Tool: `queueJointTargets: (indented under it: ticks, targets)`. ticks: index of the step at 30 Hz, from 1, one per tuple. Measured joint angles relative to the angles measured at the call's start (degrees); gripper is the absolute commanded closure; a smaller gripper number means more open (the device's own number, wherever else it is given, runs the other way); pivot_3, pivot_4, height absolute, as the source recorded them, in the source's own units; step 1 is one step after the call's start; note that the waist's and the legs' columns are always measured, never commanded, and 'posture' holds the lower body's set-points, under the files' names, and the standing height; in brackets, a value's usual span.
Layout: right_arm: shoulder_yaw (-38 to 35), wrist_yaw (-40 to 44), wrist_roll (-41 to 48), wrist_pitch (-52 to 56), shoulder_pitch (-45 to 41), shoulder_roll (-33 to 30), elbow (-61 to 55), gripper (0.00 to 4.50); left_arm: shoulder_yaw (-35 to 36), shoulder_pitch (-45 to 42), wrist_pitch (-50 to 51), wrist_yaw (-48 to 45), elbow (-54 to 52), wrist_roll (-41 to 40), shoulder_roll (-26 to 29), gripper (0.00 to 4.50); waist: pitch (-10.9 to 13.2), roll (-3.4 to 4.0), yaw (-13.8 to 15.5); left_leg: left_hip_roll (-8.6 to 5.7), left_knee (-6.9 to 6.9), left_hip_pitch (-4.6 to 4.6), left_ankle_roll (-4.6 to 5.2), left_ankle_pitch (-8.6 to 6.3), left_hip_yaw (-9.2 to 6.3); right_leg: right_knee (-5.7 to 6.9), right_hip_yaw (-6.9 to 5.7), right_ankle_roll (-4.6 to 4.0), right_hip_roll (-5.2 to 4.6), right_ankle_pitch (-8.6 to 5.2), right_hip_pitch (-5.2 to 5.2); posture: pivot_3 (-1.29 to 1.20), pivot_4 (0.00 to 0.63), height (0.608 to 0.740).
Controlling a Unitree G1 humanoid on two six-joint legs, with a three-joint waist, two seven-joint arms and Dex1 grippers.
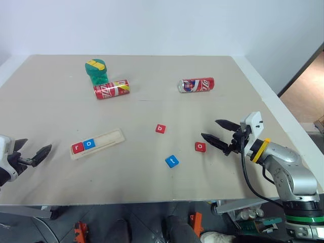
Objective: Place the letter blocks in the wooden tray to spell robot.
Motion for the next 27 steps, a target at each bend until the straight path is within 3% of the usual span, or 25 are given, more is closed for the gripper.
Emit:
queueJointTargets:
  ticks: [12, 18, 19, 20, 27]
  targets:
    - [2.79, 9.48, -2.96, -6.85, -3.80, -1.07, 10.79, 0.04, -3.10, -1.01, -0.73, -11.51, -0.49, -0.44, 2.12, 0.00, 0.02, 0.00, -0.05, 0.02, 0.09, 0.04, 0.00, 0.00, 0.03, 0.02, -0.05, 0.03, 0.03, 0.03, 0.03, 0.00, 0.150, 0.740]
    - [5.38, 10.15, -3.99, -7.41, -7.54, 0.10, 10.62, 0.04, -12.33, -9.86, 0.19, -17.48, -3.46, -0.26, 5.09, 0.00, 0.03, 0.01, 0.08, -0.02, 0.19, 0.03, -0.02, 0.03, 0.07, 0.04, -0.04, 0.07, 0.04, 0.12, 0.06, 0.00, 0.150, 0.740]
    - [7.31, 9.52, -4.56, -7.17, -10.62, 1.59, 10.51, 0.04, -19.12, -15.76, 0.39, -21.65, -1.29, 1.83, 6.16, 0.00, 0.03, 0.02, 0.07, -0.06, 0.20, 0.04, -0.02, 0.03, 0.07, 0.04, -0.04, 0.07, 0.06, 0.13, 0.06, 0.00, 0.150, 0.740]
    - [7.74, 9.41, -4.66, -7.16, -11.13, 1.97, 9.98, 0.04, -21.09, -17.13, 0.22, -22.84, -0.59, 2.51, 6.16, 0.00, 0.04, 0.03, -0.18, -0.02, 0.17, 0.03, -0.02, 0.02, 0.08, 0.04, -0.04, 0.02, 0.13, 0.13, 0.02, 0.00, 0.150, 0.740]
    - [9.77, 8.75, -3.89, -3.38, -13.34, 4.32, 7.08, 0.04, -29.95, -28.85, -3.93, -28.02, 13.45, 9.46, 6.22, 0.00, 0.05, 0.05, -0.02, 0.01, 0.15, -0.12, 0.02, -0.01, -0.07, 0.08, -0.13, -0.09, 0.26, 0.09, -0.06, 0.00, 0.150, 0.740]
